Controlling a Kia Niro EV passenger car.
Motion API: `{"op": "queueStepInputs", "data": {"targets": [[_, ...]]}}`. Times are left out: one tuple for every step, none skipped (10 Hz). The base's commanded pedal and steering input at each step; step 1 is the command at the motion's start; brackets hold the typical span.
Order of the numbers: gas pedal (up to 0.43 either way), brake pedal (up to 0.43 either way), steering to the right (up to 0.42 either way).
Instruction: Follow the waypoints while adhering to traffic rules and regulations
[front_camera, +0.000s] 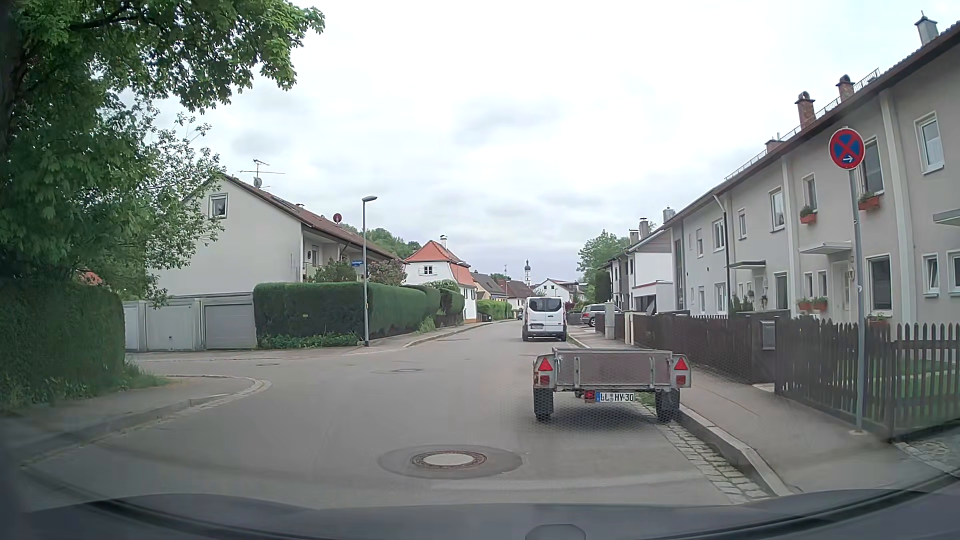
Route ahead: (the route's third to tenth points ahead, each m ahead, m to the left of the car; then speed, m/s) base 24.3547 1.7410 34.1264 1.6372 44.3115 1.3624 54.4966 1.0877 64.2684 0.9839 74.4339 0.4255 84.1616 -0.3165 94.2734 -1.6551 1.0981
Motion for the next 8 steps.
{"op": "queueStepInputs", "data": {"targets": [[0.11,0.0,-0.361],[0.11,0.0,-0.381],[0.13,0.0,-0.389],[0.138,0.0,-0.391],[0.138,0.0,-0.389],[0.138,0.0,-0.387],[0.138,0.0,-0.382],[0.138,0.0,-0.373]]}}
